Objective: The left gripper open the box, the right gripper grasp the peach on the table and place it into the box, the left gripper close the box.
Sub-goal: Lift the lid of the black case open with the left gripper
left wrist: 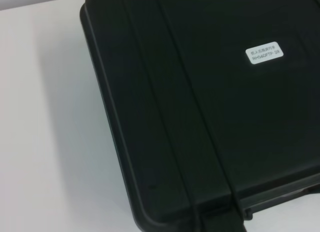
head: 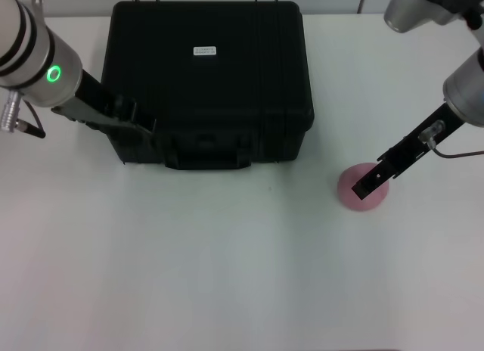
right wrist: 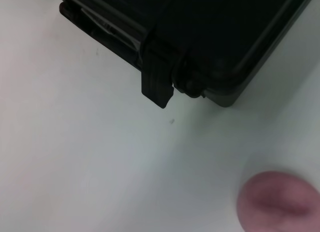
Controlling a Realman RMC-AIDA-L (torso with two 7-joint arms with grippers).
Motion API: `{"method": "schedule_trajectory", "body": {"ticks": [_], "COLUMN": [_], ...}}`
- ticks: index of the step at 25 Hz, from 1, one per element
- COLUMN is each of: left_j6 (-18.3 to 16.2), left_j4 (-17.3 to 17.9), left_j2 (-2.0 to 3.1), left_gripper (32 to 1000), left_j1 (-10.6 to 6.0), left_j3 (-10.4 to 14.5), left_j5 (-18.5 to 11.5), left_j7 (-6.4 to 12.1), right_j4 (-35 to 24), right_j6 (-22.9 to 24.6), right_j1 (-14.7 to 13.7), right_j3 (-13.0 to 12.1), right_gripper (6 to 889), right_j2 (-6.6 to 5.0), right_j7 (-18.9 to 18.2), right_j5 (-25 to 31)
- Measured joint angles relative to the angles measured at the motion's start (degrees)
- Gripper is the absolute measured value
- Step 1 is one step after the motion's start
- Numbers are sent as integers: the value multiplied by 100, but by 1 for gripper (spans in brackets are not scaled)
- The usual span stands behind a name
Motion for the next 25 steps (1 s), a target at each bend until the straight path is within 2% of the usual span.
{"method": "schedule_trajectory", "body": {"ticks": [4,10,25], "left_j6": [52,101,316], "left_j4": [-72,-371,-734], "left_j2": [-5,-8,-8], "left_gripper": [839,838,836], "left_j1": [-51,-166,-237], "left_j3": [0,38,43], "left_j5": [-9,-19,-28], "left_j7": [-10,2,24], "right_j4": [0,3,51], "right_j6": [0,2,-13], "right_j1": [3,22,31], "right_j3": [0,0,0], "right_gripper": [830,829,830], "right_j2": [0,0,0], "right_j7": [-2,-4,-23], "right_j5": [0,0,0]}}
